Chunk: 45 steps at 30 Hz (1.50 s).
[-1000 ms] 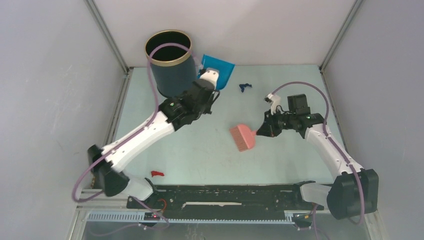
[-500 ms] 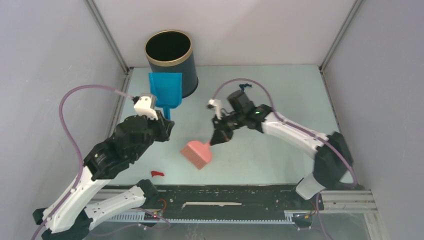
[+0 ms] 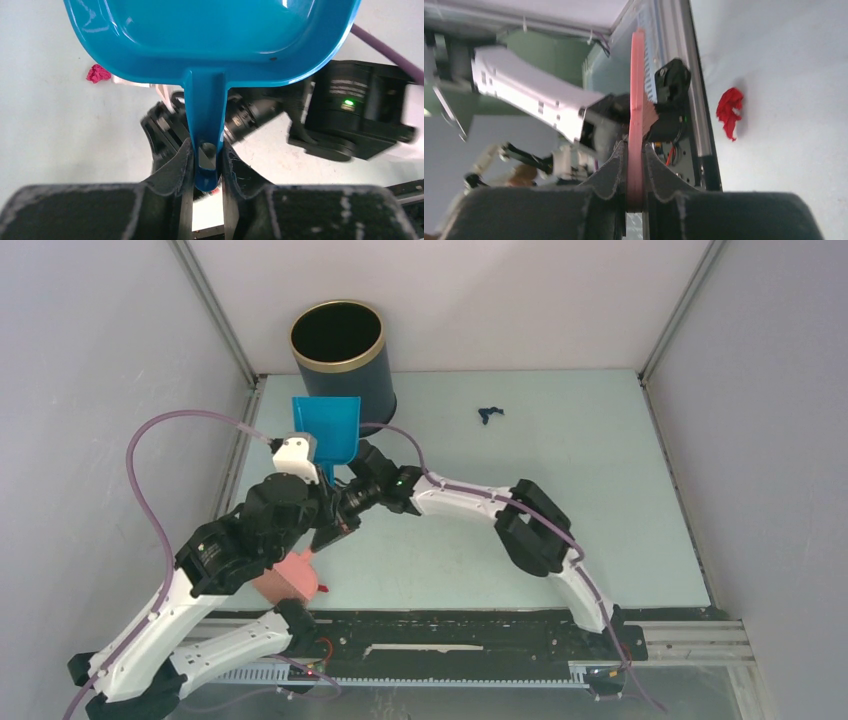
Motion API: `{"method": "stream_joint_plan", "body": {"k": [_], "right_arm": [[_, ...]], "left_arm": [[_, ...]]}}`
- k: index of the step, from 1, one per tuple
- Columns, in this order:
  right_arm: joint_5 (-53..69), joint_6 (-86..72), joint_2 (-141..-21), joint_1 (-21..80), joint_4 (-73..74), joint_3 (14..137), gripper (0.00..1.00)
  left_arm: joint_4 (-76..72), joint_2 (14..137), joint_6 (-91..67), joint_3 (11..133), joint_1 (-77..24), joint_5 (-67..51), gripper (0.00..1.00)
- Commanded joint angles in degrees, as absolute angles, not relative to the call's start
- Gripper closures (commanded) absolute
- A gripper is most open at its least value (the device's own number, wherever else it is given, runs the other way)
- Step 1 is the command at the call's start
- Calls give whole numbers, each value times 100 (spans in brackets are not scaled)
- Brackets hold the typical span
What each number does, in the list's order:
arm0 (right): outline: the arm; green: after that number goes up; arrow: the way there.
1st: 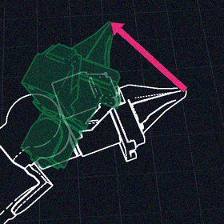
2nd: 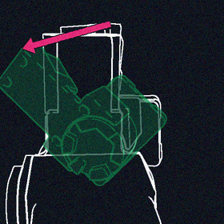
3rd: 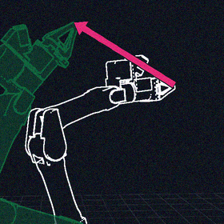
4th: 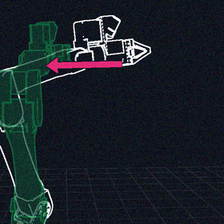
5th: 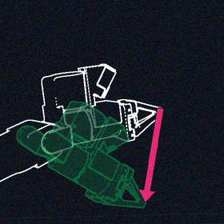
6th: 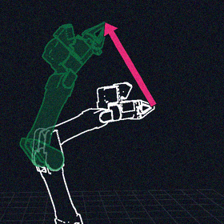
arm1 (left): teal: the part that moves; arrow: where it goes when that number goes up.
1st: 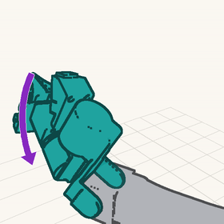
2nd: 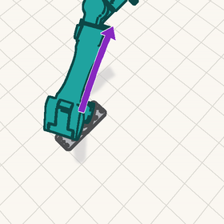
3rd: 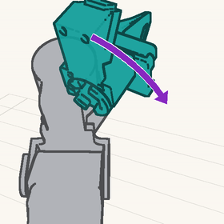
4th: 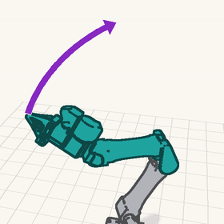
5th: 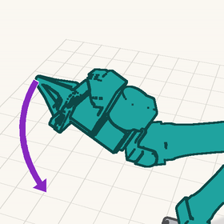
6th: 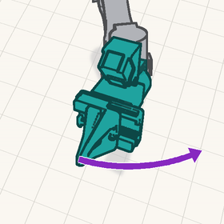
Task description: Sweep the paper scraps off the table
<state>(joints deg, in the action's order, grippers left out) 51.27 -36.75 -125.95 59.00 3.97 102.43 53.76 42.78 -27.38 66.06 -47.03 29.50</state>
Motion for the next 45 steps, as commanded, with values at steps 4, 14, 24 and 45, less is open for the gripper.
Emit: {"method": "stream_joint_plan", "body": {"k": [4,14,24,45], "right_arm": [[4222,-5427,-13501,6095,797,11477,100],[2607,-4513,-13753,6180,2430,12257,100],[1656,-3030,-11789,5528,2606,9979,100],[2541,-2448,-9837,3316,1863,9186,100]], "left_arm": [[5350,4217,-2637,6501,-4702,3143,100],[5371,4203,-2600,6331,-4701,3199,100],[5354,4197,-2625,6344,-4697,3116,100],[5872,3784,-3226,6575,-4699,3893,100]]}}
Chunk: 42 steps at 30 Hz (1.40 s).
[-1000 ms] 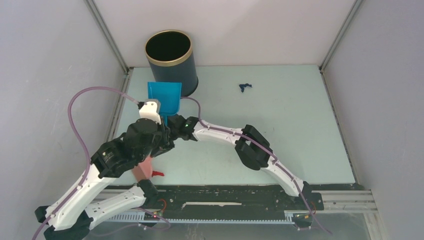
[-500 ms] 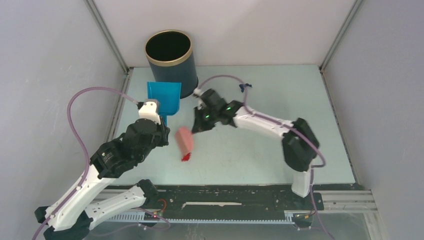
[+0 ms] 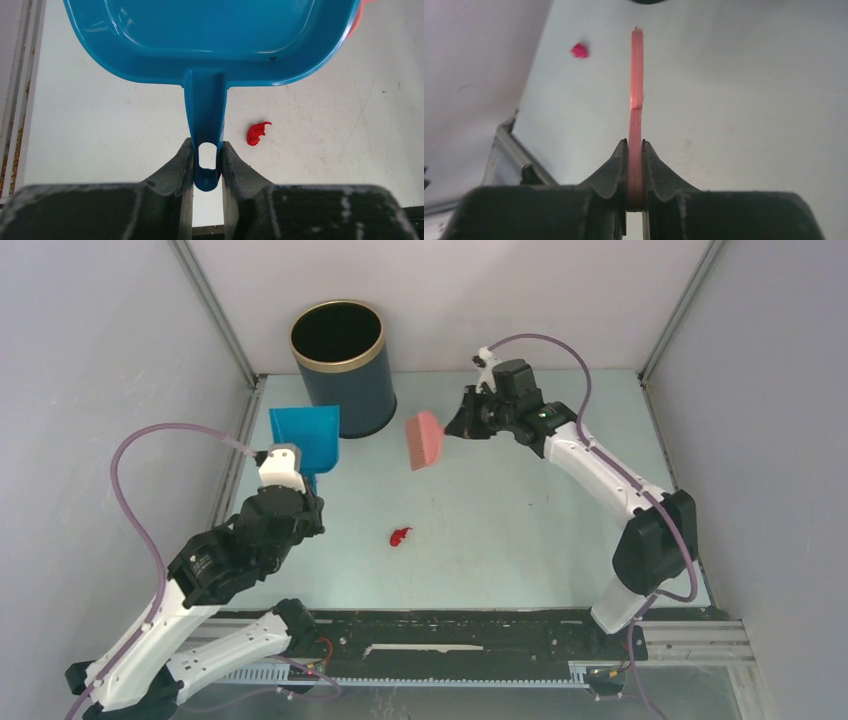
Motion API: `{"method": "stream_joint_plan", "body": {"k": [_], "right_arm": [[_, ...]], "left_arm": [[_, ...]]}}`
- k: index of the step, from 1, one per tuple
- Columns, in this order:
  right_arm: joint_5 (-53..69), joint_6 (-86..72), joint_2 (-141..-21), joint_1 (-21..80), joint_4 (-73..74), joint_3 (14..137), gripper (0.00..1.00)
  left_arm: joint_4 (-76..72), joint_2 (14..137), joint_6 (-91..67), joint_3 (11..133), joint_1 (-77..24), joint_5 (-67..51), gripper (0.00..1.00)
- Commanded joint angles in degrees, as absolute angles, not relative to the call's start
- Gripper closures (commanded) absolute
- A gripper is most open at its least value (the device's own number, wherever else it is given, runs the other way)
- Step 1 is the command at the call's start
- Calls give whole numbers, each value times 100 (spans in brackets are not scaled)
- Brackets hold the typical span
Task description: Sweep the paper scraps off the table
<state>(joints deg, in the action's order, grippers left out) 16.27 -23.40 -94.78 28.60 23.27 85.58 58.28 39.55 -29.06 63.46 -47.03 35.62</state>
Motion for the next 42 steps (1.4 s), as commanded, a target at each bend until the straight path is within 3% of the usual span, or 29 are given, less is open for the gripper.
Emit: {"method": "stream_joint_plan", "body": {"k": [1,13,20,24,33,42], "right_arm": [[2556,-2489,-10005,3447,1849,9386,100],[3046,-4670,-12765,4358,909,11787,100],[1680,-5250,-13794,4826,1606,13115,100],[1558,-5426,-14199,4961,1598,13362,100],[1368,-5056,-14179,4714,1876,12927,100],[1061,-4401,-12381,4074,1545,9878,100]], "left_arm": [[5879,3746,-3256,6574,-4696,3897,100],[6212,3707,-3424,6504,-4700,3949,100],[6249,3705,-3398,6325,-4694,3955,100],[6285,3816,-3373,6212,-4699,3933,100],[6709,4056,-3603,6110,-4700,3282,100],[7236,3629,-3935,5697,-4700,2480,100]]}}
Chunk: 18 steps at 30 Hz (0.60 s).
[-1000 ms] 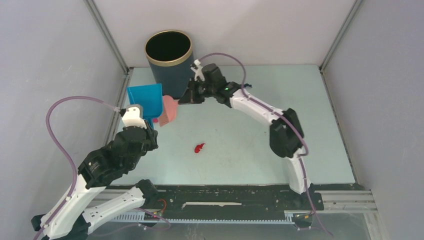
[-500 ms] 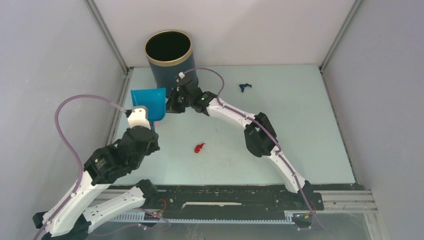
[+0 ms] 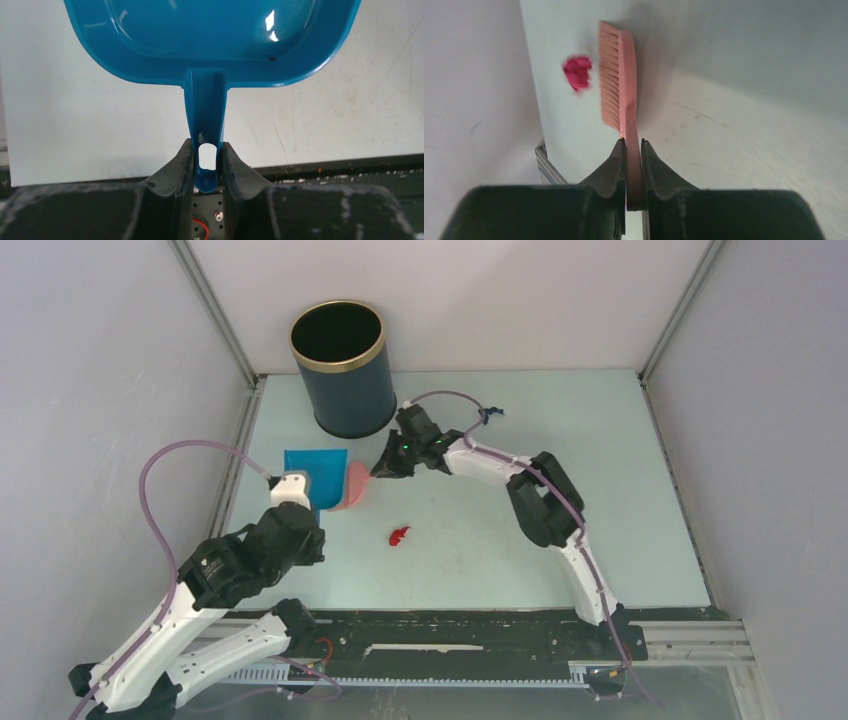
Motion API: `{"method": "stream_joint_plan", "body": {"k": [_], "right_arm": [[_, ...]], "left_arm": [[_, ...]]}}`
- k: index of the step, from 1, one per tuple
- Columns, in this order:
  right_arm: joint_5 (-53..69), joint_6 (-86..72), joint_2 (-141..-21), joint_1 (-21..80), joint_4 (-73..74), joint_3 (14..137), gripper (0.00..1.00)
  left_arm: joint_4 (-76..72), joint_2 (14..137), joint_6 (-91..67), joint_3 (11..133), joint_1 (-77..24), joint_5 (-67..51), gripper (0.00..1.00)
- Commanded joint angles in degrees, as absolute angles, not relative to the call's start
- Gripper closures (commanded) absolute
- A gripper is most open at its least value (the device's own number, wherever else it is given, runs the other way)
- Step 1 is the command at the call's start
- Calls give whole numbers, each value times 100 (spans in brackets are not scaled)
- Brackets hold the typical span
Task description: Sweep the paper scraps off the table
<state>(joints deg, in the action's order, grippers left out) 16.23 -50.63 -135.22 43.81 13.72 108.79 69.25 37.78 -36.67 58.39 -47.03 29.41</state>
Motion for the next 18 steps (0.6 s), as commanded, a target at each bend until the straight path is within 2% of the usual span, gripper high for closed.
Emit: {"method": "stream_joint_plan", "body": {"k": [1,6,11,18], "right_arm": [[1082,-4336,-12133,3972,1489,9474,100],[804,-3413,-10714,3388,1649,7923,100],[798,-2762,-9878,2570,2437,7182,100],[1793,-1978,-8840,1661,2485,6730,100]], "left_arm": [[7328,3626,-3966,5660,-4701,2406,100],[7600,3608,-3897,5342,-4695,1560,100],[7640,3594,-3673,4839,-4707,699,100],[7826,3678,-3356,4575,-4808,-150,100]]}}
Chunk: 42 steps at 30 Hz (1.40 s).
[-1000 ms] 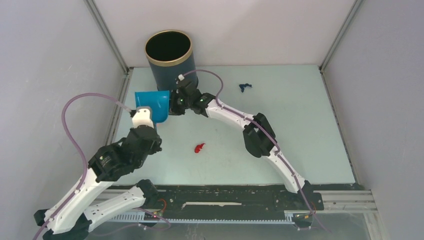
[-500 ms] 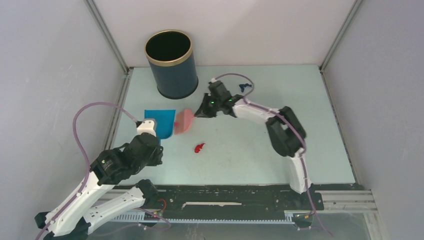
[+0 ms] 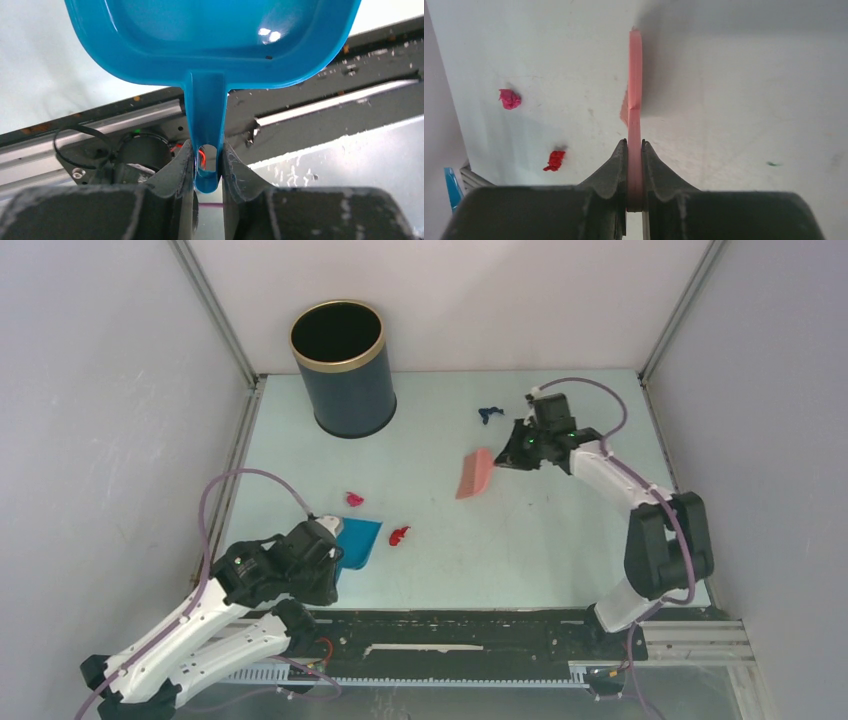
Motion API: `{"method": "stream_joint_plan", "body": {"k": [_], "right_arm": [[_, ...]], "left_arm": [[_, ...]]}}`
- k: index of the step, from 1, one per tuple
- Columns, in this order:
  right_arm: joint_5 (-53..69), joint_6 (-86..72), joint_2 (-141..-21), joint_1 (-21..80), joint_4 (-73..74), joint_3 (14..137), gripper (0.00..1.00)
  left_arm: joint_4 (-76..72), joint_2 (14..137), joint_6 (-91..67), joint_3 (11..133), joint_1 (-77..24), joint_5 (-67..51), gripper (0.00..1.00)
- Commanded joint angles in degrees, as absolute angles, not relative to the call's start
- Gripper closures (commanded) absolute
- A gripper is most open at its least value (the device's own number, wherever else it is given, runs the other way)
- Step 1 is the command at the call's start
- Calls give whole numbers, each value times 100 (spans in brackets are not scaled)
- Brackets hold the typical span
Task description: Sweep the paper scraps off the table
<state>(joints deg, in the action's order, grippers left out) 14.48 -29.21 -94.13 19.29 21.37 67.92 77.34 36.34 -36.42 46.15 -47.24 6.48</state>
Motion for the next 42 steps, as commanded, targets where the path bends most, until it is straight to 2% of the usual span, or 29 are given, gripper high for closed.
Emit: {"method": "stream_joint_plan", "body": {"k": [1,8,12,18,31,42], "right_arm": [[1867,-1740,-8687,1673,2439,6733,100],[1517,1110,-8475,2931,3488,7752,100],[549,1770,-8926,3567,3959,8469,100],[588,1732,-9795,3954,4578,9672,100],[816,1457,-10789,4894,4720,9727,100],[2705,881,-11059,5316,5212,10089,100]], "left_arm": [[7866,3718,-3315,4538,-4833,-247,100],[7934,4115,-3143,4452,-4963,-165,100],[7895,4582,-3058,4454,-5104,-55,100],[7694,5372,-2829,4422,-5285,-86,100],[6909,6405,-2833,4137,-5484,-108,100],[6794,6922,-2837,4131,-5485,-297,100]]}}
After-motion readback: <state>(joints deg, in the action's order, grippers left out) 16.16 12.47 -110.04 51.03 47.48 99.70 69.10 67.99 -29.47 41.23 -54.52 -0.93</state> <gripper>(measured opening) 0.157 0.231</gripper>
